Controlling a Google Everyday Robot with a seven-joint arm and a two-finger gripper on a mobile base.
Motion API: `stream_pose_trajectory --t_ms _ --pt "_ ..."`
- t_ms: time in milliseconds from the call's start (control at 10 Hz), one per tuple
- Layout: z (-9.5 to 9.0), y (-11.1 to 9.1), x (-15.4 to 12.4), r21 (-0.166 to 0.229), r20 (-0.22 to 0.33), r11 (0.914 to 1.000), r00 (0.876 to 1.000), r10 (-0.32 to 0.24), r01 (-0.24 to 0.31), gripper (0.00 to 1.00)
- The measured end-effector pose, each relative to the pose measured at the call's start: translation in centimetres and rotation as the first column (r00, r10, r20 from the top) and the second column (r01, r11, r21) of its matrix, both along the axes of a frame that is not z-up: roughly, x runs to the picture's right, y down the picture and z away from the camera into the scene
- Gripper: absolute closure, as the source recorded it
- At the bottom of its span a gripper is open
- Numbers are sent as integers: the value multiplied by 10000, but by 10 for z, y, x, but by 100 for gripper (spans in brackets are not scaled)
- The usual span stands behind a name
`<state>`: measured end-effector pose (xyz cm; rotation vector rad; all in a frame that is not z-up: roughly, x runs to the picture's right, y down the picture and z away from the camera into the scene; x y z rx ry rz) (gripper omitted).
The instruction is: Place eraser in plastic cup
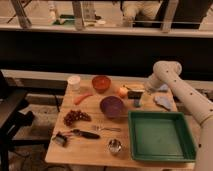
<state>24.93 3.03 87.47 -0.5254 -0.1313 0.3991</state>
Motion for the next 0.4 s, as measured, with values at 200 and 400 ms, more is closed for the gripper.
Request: stream_pose_trajectory --t_ms 200,400 --pt "-4 4 20 -58 -77 9999 9999 92 -93 22" --pt "-6 6 20 -101 -70 9999 9999 87 -88 22"
